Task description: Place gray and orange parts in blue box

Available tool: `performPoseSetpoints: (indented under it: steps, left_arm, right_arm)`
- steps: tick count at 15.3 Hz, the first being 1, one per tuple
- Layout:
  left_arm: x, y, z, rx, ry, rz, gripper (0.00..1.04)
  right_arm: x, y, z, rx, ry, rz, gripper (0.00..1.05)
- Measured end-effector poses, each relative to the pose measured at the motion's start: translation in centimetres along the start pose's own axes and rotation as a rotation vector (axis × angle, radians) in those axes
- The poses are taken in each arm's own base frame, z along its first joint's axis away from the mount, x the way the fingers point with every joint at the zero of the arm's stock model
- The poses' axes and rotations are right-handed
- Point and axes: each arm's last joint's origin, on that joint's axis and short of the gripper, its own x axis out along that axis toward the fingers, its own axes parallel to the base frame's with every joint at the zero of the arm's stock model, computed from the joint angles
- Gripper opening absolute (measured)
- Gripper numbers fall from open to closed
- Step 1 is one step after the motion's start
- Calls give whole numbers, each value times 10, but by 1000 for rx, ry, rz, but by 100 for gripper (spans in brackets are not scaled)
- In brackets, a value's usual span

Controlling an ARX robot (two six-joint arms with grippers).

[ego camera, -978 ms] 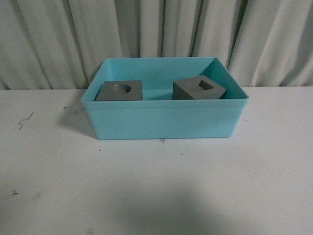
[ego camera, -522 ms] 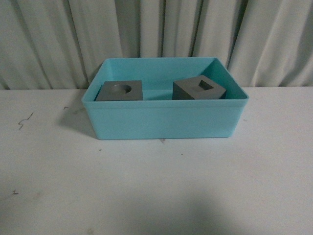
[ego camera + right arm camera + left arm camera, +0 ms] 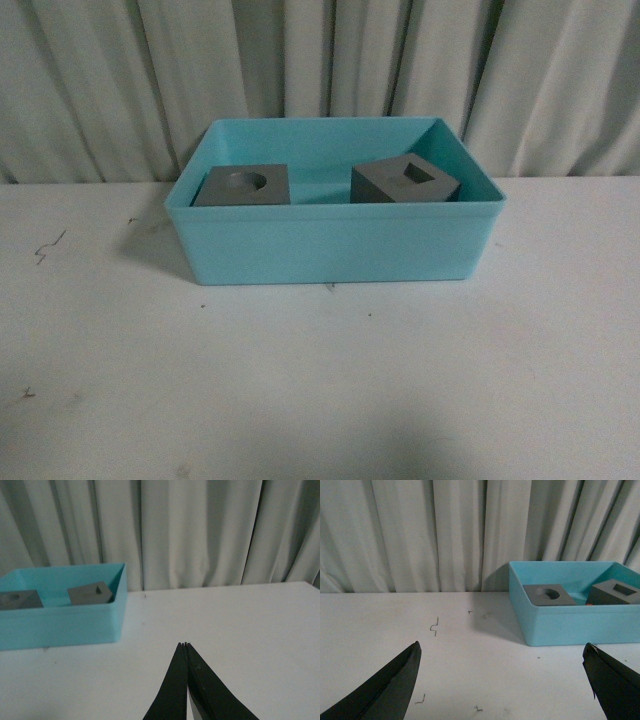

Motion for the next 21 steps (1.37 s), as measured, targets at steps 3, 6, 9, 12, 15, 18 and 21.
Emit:
performPoseSetpoints:
  steps: [3, 6, 9, 12, 15, 18, 21]
  left_arm:
    - [0, 0, 0, 0, 0, 0, 98]
    - [0, 0, 0, 0, 0, 0, 98]
    - [0, 0, 0, 0, 0, 0, 98]
    - [0, 0, 0, 0, 0, 0, 98]
    - [0, 0, 0, 0, 0, 0, 98]
    - [0, 0, 0, 0, 0, 0, 98]
    - [0, 0, 0, 0, 0, 0, 98]
  right_arm:
    - [0, 0, -3, 0, 21, 0, 2]
    - [0, 0, -3, 0, 21, 0, 2]
    - [0, 0, -3, 0, 22, 0, 18]
    - [0, 0, -3, 0, 21, 0, 56]
    - [0, 0, -3, 0, 21, 0, 95]
    - [0, 0, -3, 0, 21, 0, 98]
    - [0, 0, -3, 0, 21, 0, 98]
